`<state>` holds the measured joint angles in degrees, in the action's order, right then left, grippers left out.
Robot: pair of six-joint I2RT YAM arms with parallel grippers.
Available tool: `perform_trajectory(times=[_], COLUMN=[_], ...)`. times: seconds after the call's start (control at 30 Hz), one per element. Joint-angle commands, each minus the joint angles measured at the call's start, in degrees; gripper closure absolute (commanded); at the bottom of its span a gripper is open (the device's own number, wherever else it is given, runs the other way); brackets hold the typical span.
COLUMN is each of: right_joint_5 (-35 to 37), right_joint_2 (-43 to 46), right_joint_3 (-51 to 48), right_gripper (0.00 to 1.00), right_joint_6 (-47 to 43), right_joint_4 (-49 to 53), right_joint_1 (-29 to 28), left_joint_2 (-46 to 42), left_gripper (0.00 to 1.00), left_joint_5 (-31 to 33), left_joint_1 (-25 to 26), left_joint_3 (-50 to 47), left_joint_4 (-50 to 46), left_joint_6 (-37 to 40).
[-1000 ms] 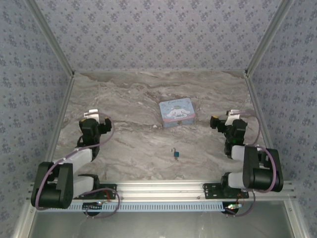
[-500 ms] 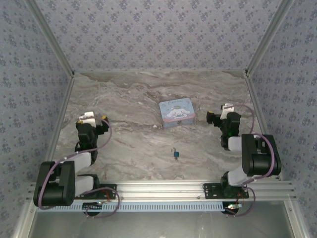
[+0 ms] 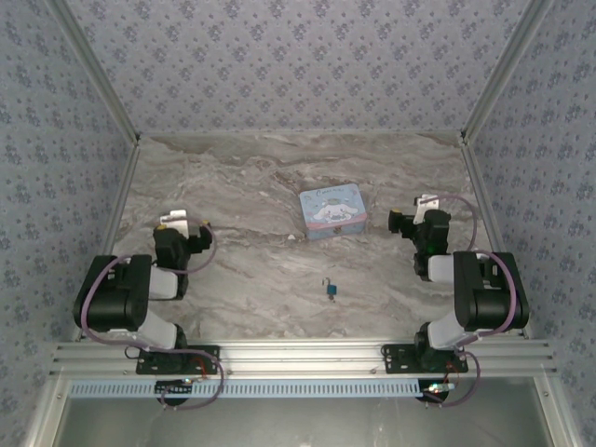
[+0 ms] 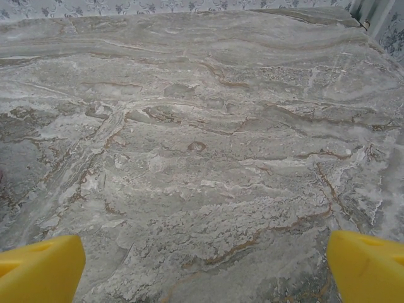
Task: Unlock the padlock with the key
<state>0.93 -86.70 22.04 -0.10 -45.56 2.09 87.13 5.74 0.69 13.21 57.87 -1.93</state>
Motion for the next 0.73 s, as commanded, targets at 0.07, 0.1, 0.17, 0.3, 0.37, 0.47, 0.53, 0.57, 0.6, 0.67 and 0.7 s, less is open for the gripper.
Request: perform_trajectory(times=[0.07, 0.1, 0.17, 0.3, 0.37, 0.47, 0.53, 0.57, 0.6, 0.67, 0.7], right_joint_5=[1.42, 1.44, 1.51, 1.48, 1.44, 1.36, 1.24, 1.18, 1.15, 1.11, 1.18], right_joint_2=[-0.48, -0.43, -0.48, -0.43, -0.45, -0.44, -0.44, -0.42, -0.41, -0.45, -0.41], right_joint_3=[0.36, 0.31, 0.37, 0.37, 0.37, 0.37, 0.46, 0.46, 0.46, 0.46, 0.46], right_gripper=[0.00, 0.00, 0.00, 0.00, 0.00, 0.00, 0.00, 0.00, 0.00, 0.00, 0.00], right_joint_6=[-1.22, -1.26, -1.22, -1.27, -1.30, -1.22, -1.22, -1.21, -1.20, -1.22, -1.22], right_joint_4=[0.03, 0.03, 0.03, 0.03, 0.02, 0.12, 0.29, 0.30, 0.30, 0.30, 0.28], right_joint_1=[-0.40, -0.50, -0.43, -0.46, -0.45, -0.46, -0.36, -0.26, -0.29, -0.25, -0.28], left_joint_2=[0.57, 0.51, 0.50, 0.60, 0.60, 0.60, 0.66, 0.59, 0.63, 0.63, 0.61], left_gripper=[0.01, 0.00, 0.00, 0.01, 0.01, 0.01, 0.01, 0.01, 0.01, 0.00, 0.01], left_joint_5=[3.91, 3.23, 3.42, 3.36, 3.41, 3.40, 3.40, 3.41, 3.40, 3.42, 3.41], left_joint_1=[-1.06, -0.87, -0.93, -0.88, -0.92, -0.85, -0.78, -0.80, -0.83, -0.81, -0.81], left_joint_3=[9.82, 9.48, 9.57, 9.55, 9.54, 9.55, 9.55, 9.55, 9.55, 9.55, 9.55], left_joint_4=[-10.13, -9.77, -9.99, -9.78, -9.77, -9.79, -9.79, -9.79, -9.79, -9.79, -9.79], left_joint_6=[-1.46, -1.21, -1.23, -1.14, -1.14, -1.20, -1.14, -1.19, -1.17, -1.19, -1.16])
